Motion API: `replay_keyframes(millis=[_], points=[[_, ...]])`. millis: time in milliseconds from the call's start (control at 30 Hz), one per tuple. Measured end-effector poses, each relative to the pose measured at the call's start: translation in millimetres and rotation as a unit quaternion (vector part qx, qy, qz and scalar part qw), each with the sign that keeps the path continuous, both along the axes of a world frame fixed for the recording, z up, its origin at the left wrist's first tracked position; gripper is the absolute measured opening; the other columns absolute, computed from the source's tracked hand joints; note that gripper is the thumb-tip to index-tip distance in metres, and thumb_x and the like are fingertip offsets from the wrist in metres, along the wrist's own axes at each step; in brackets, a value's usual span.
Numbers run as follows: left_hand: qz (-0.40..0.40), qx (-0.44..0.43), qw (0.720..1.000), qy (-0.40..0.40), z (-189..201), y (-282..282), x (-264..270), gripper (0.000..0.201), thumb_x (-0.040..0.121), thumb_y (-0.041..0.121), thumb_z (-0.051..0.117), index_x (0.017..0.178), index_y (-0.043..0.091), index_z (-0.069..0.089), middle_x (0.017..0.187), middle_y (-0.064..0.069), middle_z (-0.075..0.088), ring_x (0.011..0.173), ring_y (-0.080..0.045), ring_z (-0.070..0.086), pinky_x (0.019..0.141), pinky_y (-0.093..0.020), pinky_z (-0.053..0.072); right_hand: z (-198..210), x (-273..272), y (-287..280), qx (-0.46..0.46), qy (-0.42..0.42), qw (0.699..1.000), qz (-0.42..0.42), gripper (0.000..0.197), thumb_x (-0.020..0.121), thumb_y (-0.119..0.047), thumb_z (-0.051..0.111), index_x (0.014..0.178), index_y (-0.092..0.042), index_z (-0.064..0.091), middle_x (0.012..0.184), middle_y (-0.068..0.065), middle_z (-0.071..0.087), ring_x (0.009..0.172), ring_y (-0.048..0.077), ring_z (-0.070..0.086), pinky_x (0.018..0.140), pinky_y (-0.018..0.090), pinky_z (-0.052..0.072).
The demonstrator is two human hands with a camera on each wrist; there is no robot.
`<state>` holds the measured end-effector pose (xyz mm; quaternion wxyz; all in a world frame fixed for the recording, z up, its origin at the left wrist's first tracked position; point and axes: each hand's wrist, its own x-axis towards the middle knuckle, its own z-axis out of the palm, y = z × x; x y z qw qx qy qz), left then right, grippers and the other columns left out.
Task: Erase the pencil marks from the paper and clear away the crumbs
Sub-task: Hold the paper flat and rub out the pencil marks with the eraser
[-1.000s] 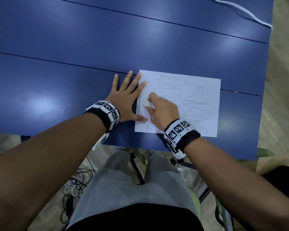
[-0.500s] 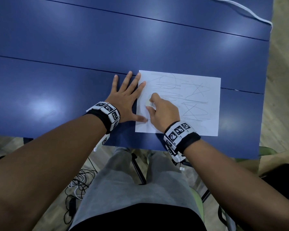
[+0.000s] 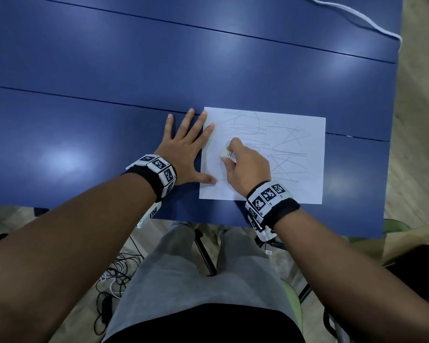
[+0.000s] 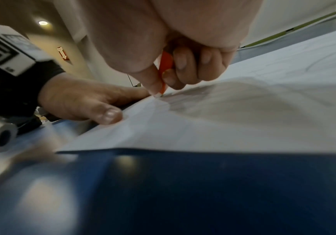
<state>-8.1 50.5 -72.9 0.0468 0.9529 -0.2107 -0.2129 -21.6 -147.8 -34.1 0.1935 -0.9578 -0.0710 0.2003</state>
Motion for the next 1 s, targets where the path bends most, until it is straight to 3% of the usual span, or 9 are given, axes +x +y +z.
replay_keyframes(millis=[167,333,467,600,767,900,1000], points=[[-0.001,0.007,1.0,0.002,0,0,0,0.134,0.062,0.103,0.027,0.159,0.022,-0.015,0.165,-0.003,-0.028,0.151,-0.03,-0.028,0.117,-0.068,-0.009,0,-12,11,-0.003,0.028,0.999,0.033,0.021,0.098,-0.034,0.047,0.112,-0.019,0.043,0.099,0.001,0.066,0.085,0.027,0.062,0.069,0.036,0.049],[-0.001,0.006,1.0,-0.003,1,0,0,0.134,0.061,0.103,0.031,0.16,0.022,-0.012,0.167,-0.004,-0.024,0.152,-0.03,-0.025,0.117,-0.069,-0.009,-2,0,2,0.007,-0.006,1.0,-0.028,0.021,0.095,-0.031,0.052,0.11,-0.018,0.046,0.097,0.0,0.067,0.086,0.028,0.061,0.065,0.034,0.043],[0.0,0.0,1.0,-0.005,0,1,-1,0.134,0.062,0.102,0.032,0.16,0.022,-0.011,0.167,-0.004,-0.024,0.152,-0.03,-0.025,0.117,-0.068,-0.01,-2,-5,3,-0.008,0.016,0.999,0.026,0.022,0.097,-0.033,0.048,0.111,-0.018,0.043,0.101,0.001,0.066,0.086,0.029,0.062,0.067,0.036,0.047],[-0.001,0.003,1.0,-0.004,0,0,0,0.134,0.062,0.102,0.032,0.16,0.022,-0.011,0.166,-0.003,-0.025,0.152,-0.03,-0.025,0.117,-0.068,-0.01,-2,0,-2,0.003,0.003,1.0,-0.004,0.022,0.096,-0.033,0.05,0.111,-0.018,0.044,0.101,0.001,0.067,0.088,0.029,0.062,0.069,0.037,0.048],[0.0,-0.001,1.0,-0.004,-1,0,-1,0.134,0.062,0.102,0.031,0.16,0.022,-0.012,0.166,-0.003,-0.025,0.152,-0.03,-0.025,0.117,-0.069,-0.009,-2,-9,4,-0.004,0.028,0.999,0.037,0.021,0.097,-0.034,0.048,0.111,-0.02,0.043,0.104,0.001,0.067,0.089,0.028,0.062,0.071,0.038,0.05],[-0.001,0.004,1.0,-0.003,-1,0,0,0.134,0.062,0.103,0.031,0.16,0.022,-0.013,0.166,-0.003,-0.027,0.152,-0.03,-0.026,0.117,-0.069,-0.009,-1,-2,-2,0.012,0.007,1.0,-0.012,0.022,0.095,-0.032,0.051,0.111,-0.018,0.046,0.102,0.0,0.068,0.088,0.028,0.062,0.07,0.035,0.047],[-0.001,0.002,1.0,-0.002,-1,0,-1,0.134,0.062,0.103,0.03,0.16,0.022,-0.013,0.166,-0.003,-0.027,0.152,-0.03,-0.025,0.117,-0.069,-0.008,-2,-13,4,0.012,0.025,0.999,0.035,0.021,0.096,-0.033,0.049,0.111,-0.019,0.045,0.103,0.001,0.067,0.088,0.029,0.063,0.071,0.037,0.05]])
